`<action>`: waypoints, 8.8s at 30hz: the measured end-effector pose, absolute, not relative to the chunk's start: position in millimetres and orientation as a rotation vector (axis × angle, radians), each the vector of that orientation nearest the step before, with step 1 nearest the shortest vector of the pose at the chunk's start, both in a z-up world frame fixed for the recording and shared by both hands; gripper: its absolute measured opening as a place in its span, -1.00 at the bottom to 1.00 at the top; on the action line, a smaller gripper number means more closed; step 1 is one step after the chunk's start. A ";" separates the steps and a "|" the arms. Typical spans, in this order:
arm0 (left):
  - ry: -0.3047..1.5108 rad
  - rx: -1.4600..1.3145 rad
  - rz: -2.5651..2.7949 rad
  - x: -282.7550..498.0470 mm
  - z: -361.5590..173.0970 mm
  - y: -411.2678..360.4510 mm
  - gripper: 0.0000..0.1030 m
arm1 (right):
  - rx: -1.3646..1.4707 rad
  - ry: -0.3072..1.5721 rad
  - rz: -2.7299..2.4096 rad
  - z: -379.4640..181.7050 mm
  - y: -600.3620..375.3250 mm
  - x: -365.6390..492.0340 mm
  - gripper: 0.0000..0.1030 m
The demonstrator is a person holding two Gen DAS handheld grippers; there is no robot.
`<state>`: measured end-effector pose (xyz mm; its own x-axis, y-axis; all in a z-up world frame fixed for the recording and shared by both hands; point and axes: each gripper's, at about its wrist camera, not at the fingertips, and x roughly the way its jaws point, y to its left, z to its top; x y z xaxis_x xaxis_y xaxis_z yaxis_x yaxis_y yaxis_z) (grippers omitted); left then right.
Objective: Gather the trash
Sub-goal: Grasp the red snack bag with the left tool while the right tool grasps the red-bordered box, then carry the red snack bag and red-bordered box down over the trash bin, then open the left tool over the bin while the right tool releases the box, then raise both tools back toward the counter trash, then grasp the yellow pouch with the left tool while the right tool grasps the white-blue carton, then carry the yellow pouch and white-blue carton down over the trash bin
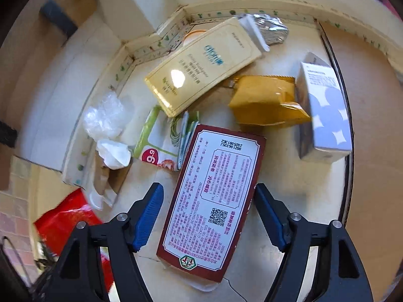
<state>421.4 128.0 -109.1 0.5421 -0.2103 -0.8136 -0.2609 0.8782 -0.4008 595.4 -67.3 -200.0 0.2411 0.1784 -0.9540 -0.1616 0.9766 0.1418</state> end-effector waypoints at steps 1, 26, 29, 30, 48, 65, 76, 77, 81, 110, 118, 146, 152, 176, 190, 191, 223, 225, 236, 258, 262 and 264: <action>1.007 -0.520 0.031 416.8 -106.6 128.4 -1.00 | -0.033 1.298 0.233 -200.9 -59.8 592.0 0.46; 0.958 -0.343 -0.341 277.0 -43.8 101.2 -1.00 | 0.146 1.076 0.152 -103.8 -125.5 370.7 0.24; 0.969 -0.305 -0.395 255.4 -44.6 86.8 -1.00 | 0.148 1.057 0.150 -93.9 -135.8 322.5 0.24; 0.974 -0.297 -0.410 248.8 -45.6 82.5 -1.00 | 0.145 1.056 0.149 -92.1 -138.5 307.5 0.24; 1.154 -0.181 -0.428 142.4 -106.8 -4.2 -1.00 | 0.065 1.052 0.230 -120.1 -190.6 126.1 0.24; 1.370 -0.085 -0.348 136.4 -305.4 -60.2 -1.00 | 0.219 1.307 0.159 -336.6 -265.0 77.0 0.24; 1.503 -0.041 -0.309 171.5 -425.0 -73.1 -1.00 | 0.256 1.399 0.106 -433.6 -286.5 87.1 0.24; 1.511 -0.039 -0.309 174.8 -433.8 -74.0 -1.00 | 0.250 1.403 0.108 -439.0 -285.7 88.3 0.24; 1.555 -0.031 -0.287 189.7 -460.7 -75.1 -1.00 | 0.251 1.433 0.106 -462.3 -275.5 94.3 0.24; 1.546 -0.125 -0.084 179.9 -464.9 7.3 -0.53 | 0.207 1.610 0.116 -529.9 -223.3 160.9 0.60; 1.526 -0.157 -0.074 177.0 -439.1 15.0 -0.53 | 0.186 1.589 0.121 -516.8 -214.8 162.4 0.60; 1.204 -0.068 -0.238 181.0 -112.6 11.7 -0.14 | 0.107 1.249 0.191 -142.6 -195.0 136.0 0.60; 1.094 -0.075 -0.283 212.7 -53.0 20.9 -0.13 | 0.077 1.123 0.140 -78.9 -192.5 158.2 0.60; 0.918 -0.127 -0.243 385.9 15.8 11.2 0.10 | -0.010 0.912 0.102 22.3 -205.1 353.5 0.60; 1.020 -0.222 -0.044 527.1 -41.0 -8.4 0.11 | -0.016 1.102 0.261 -103.6 -204.4 580.0 0.60; 1.029 -0.229 -0.038 533.6 -45.3 -9.2 0.11 | -0.022 1.112 0.268 -113.6 -199.7 587.1 0.58; 1.224 -0.190 -0.052 661.9 -140.1 -75.5 0.24 | 0.146 1.095 0.352 -164.1 -259.7 634.4 -0.34; 1.233 -0.185 -0.039 666.1 -148.1 -77.1 0.23 | 0.160 1.090 0.362 -163.8 -263.7 634.3 -0.34; 1.168 -0.183 -0.035 637.8 -137.3 -78.4 -0.20 | 0.230 1.061 0.396 -162.2 -276.2 623.8 -0.34; 1.059 -0.210 -0.246 377.3 -51.2 3.3 -0.21 | 0.211 0.964 0.330 -71.8 -218.5 390.6 -0.34; 1.066 -0.204 -0.298 318.9 -58.5 23.7 -0.21 | 0.176 0.969 0.320 -71.4 -191.0 322.6 -0.34; 1.084 -0.199 -0.321 293.2 -65.0 30.5 -0.21 | 0.145 0.968 0.319 -73.1 -178.7 289.9 -0.34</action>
<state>293.2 30.5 -65.0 0.4284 -0.3514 -0.8325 0.1580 0.9362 -0.3139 289.9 -178.7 -73.1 0.5251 0.3296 -0.7846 -0.2009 0.9439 0.2620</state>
